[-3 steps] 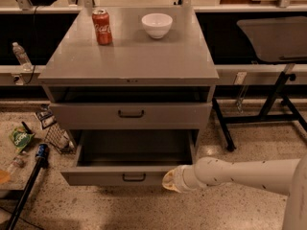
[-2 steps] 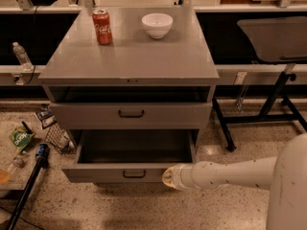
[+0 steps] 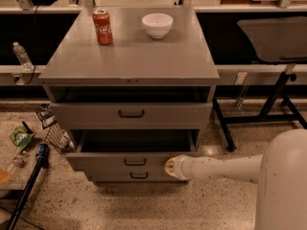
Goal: Close middle drawer
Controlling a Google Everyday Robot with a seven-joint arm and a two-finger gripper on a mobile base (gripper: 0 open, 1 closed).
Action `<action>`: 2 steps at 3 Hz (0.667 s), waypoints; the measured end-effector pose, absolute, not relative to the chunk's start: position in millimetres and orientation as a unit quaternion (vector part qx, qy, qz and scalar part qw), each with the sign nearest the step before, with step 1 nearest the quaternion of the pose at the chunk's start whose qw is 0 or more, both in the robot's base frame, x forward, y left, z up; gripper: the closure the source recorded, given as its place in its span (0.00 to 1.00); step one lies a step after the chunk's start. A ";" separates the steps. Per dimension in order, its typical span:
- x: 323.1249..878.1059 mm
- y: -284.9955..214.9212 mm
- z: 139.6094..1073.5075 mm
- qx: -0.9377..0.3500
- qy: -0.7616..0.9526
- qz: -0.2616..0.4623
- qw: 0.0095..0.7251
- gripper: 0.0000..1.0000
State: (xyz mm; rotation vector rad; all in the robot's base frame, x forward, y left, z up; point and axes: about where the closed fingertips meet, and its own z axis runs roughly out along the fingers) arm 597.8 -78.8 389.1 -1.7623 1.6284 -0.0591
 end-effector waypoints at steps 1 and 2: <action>625.7 -86.3 386.0 -0.689 0.624 -0.038 0.367 1.00; 651.4 -92.9 380.5 -0.690 0.620 -0.049 0.371 1.00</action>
Offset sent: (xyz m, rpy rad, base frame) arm 0.0879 -0.0267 -0.0139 -0.0399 -0.0849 -0.0011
